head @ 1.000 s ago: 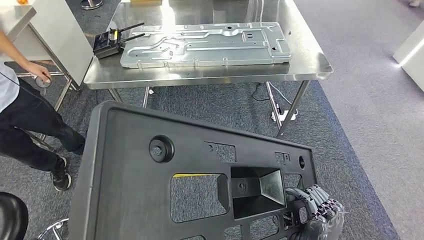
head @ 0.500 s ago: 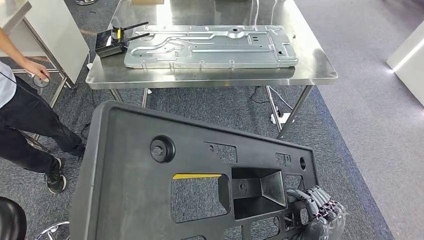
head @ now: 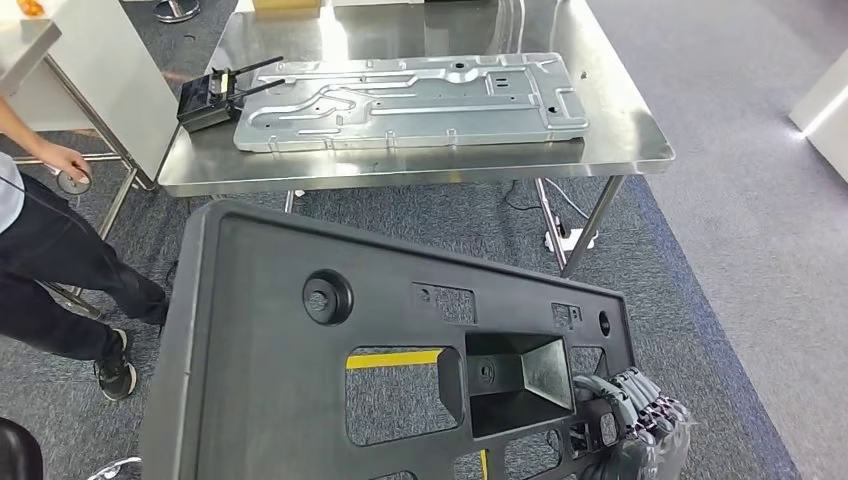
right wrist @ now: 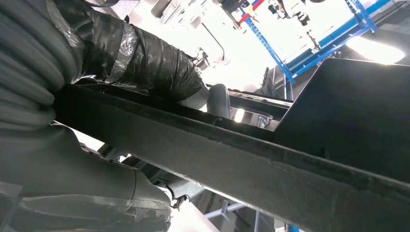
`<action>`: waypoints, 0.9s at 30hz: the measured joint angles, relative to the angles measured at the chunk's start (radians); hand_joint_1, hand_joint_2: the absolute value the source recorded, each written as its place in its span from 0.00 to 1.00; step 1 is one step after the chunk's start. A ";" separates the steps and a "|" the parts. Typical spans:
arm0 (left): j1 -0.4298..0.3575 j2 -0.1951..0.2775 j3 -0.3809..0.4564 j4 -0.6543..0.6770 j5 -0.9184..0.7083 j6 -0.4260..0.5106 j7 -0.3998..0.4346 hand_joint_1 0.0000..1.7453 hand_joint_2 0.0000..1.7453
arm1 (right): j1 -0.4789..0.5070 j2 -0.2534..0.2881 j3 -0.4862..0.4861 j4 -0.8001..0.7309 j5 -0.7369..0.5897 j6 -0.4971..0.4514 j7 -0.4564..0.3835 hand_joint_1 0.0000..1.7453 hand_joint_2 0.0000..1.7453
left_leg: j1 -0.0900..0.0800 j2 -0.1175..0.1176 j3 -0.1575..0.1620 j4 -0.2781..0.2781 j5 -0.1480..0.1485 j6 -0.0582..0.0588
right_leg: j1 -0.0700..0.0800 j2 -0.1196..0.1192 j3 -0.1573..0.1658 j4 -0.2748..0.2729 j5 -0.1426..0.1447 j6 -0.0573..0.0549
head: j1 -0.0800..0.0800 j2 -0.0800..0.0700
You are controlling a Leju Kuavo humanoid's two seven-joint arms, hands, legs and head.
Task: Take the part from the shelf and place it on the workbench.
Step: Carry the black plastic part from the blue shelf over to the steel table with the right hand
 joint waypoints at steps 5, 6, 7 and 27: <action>0.004 0.007 0.000 0.000 -0.012 -0.002 0.025 0.00 1.00 | -0.010 -0.007 0.002 0.004 -0.002 0.000 0.000 1.00 1.00 | 0.000 0.000 0.081 -0.244 0.152 0.011 | 0.002 0.007 0.033 0.005 -0.035 0.020 | 0.001 0.000; 0.003 0.007 0.000 0.001 -0.013 -0.002 0.028 0.00 1.00 | -0.013 -0.008 0.002 0.004 -0.002 0.000 0.000 1.00 1.00 | -0.002 -0.001 0.084 -0.248 0.145 0.016 | 0.003 0.007 0.031 0.004 -0.038 0.025 | 0.001 0.000; 0.002 0.007 0.000 0.000 -0.015 -0.003 0.031 0.00 1.00 | -0.017 -0.011 0.004 0.005 -0.002 0.000 0.000 1.00 1.00 | -0.003 -0.002 0.085 -0.253 0.143 0.022 | 0.004 0.007 0.031 0.004 -0.040 0.031 | 0.001 0.000; -0.017 -0.083 -0.001 0.000 -0.078 0.232 0.250 0.00 1.00 | -0.093 -0.098 0.041 0.007 -0.034 0.000 0.000 1.00 1.00 | -0.001 -0.002 0.125 -0.152 0.005 0.002 | -0.002 0.004 -0.027 0.014 0.010 0.008 | 0.003 0.000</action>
